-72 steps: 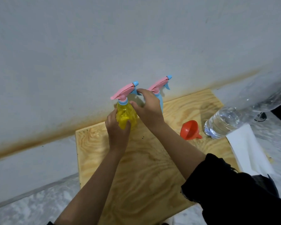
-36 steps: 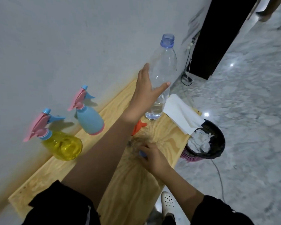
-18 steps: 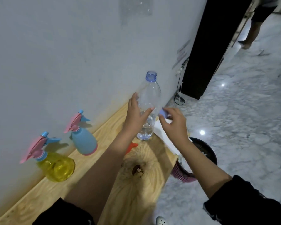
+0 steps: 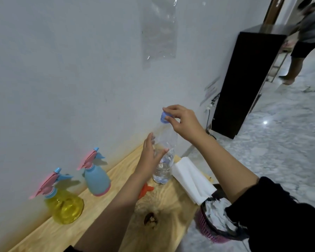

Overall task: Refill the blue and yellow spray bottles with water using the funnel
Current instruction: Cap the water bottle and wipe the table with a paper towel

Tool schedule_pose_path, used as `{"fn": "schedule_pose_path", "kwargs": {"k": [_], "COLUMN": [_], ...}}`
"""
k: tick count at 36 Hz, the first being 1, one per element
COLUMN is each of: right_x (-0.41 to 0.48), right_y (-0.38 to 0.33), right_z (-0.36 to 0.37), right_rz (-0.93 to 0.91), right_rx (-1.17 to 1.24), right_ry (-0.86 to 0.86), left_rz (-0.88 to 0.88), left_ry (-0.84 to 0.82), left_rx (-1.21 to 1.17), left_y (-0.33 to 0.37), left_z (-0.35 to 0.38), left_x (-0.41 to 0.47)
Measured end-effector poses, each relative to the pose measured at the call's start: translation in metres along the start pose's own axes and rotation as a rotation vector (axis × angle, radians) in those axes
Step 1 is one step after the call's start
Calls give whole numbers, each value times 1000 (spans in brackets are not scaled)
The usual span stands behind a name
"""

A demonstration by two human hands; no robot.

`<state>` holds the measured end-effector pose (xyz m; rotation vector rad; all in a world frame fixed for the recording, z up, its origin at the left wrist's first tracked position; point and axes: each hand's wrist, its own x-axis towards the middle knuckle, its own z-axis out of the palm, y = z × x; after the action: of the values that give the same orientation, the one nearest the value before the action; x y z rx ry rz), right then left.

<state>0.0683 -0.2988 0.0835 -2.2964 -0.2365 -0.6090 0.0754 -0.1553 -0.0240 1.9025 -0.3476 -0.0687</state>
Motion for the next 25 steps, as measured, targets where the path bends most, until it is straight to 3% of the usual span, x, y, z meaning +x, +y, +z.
{"fn": "schedule_pose_path", "kwargs": {"k": [6, 17, 25], "right_x": [8, 6, 8], "right_y": [6, 7, 18], "right_z": [-4, -1, -4], "right_rz": [-40, 75, 120], "right_rx": [-61, 261, 396], "right_ry": [-101, 17, -120], "left_rz": [3, 14, 19], "left_ry": [21, 52, 34], "left_rx": [11, -54, -75], "left_y": [-4, -10, -6], "left_z": [4, 4, 0], "left_x": [2, -2, 0]}}
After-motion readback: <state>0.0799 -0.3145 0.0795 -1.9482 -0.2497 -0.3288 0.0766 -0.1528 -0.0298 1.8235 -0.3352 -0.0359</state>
